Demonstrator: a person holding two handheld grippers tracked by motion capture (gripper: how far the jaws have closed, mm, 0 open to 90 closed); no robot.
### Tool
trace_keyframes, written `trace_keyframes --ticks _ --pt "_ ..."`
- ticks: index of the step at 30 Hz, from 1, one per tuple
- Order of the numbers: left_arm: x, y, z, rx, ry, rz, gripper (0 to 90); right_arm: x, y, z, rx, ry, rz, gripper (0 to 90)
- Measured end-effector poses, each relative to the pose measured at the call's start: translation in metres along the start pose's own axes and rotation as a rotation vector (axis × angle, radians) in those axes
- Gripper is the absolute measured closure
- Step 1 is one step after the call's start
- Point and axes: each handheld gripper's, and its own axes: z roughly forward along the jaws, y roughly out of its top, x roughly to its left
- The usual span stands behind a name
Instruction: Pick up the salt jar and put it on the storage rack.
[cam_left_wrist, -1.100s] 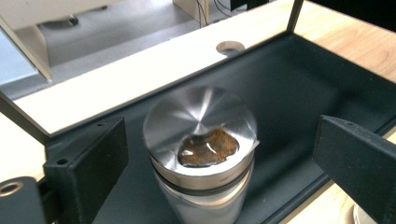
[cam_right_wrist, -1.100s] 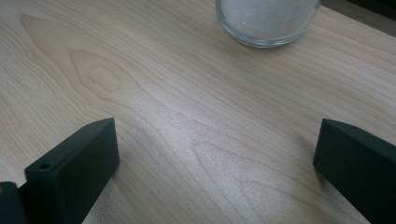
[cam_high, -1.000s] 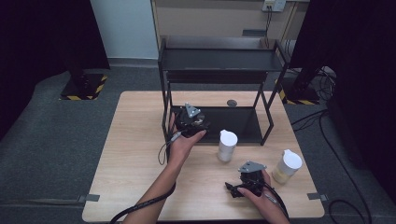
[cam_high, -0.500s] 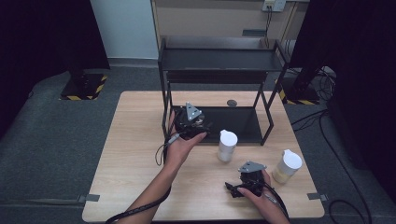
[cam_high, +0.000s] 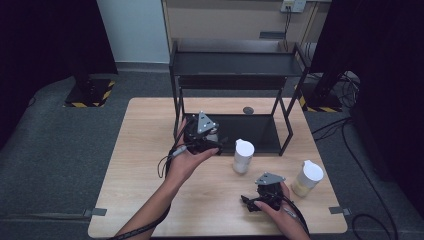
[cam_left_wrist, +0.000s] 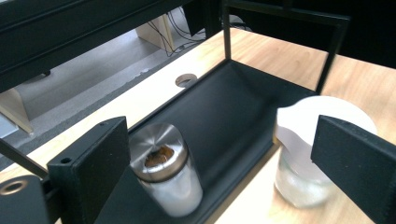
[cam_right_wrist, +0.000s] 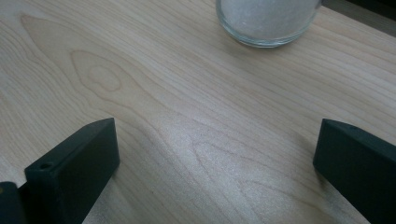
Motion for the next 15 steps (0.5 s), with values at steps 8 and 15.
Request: trace_keyframes --ticks 8,15 --pt "-0.001 -0.014 -0.029 -0.012 -0.028 -0.004 3.6 0.0 0.0 0.0 0.0 0.0 0.0 0.8" --pt "-0.002 -0.03 -0.05 0.008 -0.048 0.001 3.6 0.0 0.0 0.0 0.0 0.0 0.0 0.8"
